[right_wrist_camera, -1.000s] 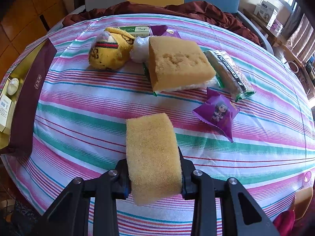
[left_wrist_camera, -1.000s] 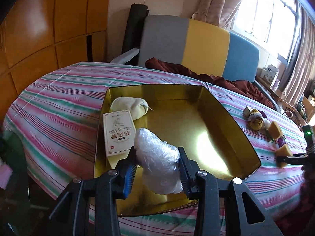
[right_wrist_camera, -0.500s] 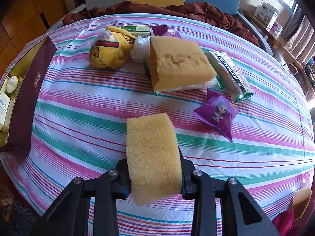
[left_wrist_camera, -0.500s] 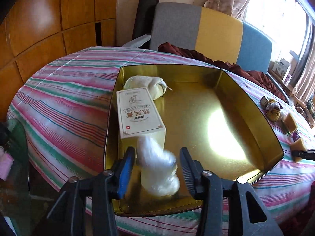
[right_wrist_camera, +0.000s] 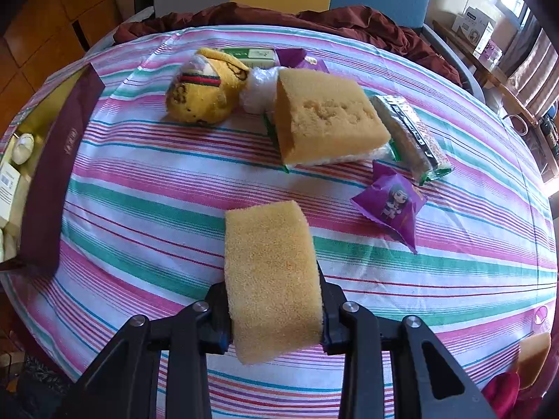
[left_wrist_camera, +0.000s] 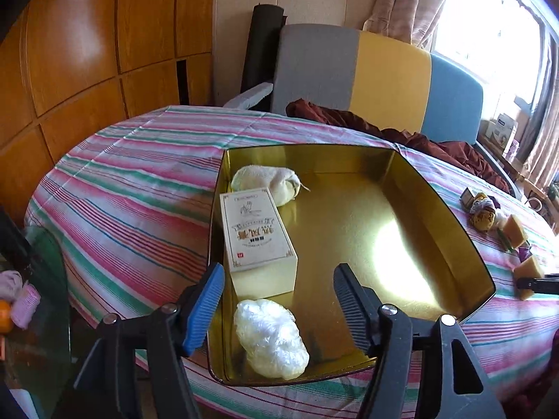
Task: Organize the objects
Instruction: 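Carry the plastic bundle into the gold tray and open the left gripper, then lower the yellow sponge into the gold tray and open the right gripper, then grasp the yellow knit sock with the left gripper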
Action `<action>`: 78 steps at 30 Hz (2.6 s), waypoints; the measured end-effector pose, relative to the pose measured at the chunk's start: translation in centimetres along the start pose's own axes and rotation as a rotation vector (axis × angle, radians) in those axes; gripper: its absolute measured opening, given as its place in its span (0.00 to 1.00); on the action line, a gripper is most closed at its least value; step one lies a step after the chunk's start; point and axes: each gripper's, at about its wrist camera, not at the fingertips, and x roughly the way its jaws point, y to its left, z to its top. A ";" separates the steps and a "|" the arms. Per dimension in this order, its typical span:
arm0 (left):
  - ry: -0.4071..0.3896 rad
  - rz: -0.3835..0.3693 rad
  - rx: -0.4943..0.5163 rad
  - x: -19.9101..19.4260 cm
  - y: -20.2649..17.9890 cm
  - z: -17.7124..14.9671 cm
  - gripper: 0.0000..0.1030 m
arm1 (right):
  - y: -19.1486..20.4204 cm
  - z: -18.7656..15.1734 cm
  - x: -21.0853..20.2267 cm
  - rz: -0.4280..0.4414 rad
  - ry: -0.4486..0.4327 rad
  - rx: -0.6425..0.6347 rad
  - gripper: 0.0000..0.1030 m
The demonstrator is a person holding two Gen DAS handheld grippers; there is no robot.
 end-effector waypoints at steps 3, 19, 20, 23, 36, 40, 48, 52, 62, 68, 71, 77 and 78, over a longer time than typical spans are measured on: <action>-0.017 0.000 -0.001 -0.6 0.1 0.4 0.66 | 2.5 0.8 -1.8 0.076 -0.052 -0.004 0.33; -0.054 0.087 -0.178 -2.4 5.8 0.4 0.74 | 27.5 3.7 -3.7 0.433 -0.075 -0.317 0.34; -0.058 0.091 -0.189 -2.4 6.3 0.4 0.74 | 28.4 3.4 -3.1 0.431 -0.059 -0.327 0.34; -0.062 0.094 -0.211 -2.4 7.1 0.3 0.74 | 31.3 3.0 -1.7 0.444 -0.014 -0.362 0.35; -0.030 0.034 -0.175 -1.5 5.8 -0.1 0.74 | 31.4 1.5 -1.1 0.565 0.002 -0.343 0.53; -0.032 0.017 -0.150 -1.6 5.0 0.3 0.77 | 28.7 2.2 -3.1 0.578 -0.090 -0.300 0.71; -0.039 -0.067 -0.052 -2.0 1.4 1.5 0.77 | 18.2 4.2 -5.0 0.471 -0.210 -0.051 0.79; -0.044 -0.117 0.015 -2.2 -1.4 2.2 0.79 | 11.7 5.1 -5.0 0.375 -0.220 0.064 0.79; -0.054 -0.274 0.195 -2.4 -10.0 4.4 0.83 | -5.1 5.4 -6.0 0.125 -0.286 0.344 0.79; -0.018 -0.357 0.294 -1.6 -16.5 5.7 0.83 | -13.5 3.5 -3.9 0.086 -0.309 0.617 0.80; 0.011 -0.385 0.338 -0.8 -20.0 6.1 0.83 | -16.1 2.3 -3.4 0.180 -0.283 0.768 0.80; 0.142 -0.428 0.352 3.2 -26.0 6.3 0.71 | -16.9 1.7 -3.1 0.246 -0.253 0.822 0.80; 0.162 -0.425 0.347 4.2 -26.7 6.3 0.69 | -16.8 1.8 -3.1 0.251 -0.254 0.818 0.80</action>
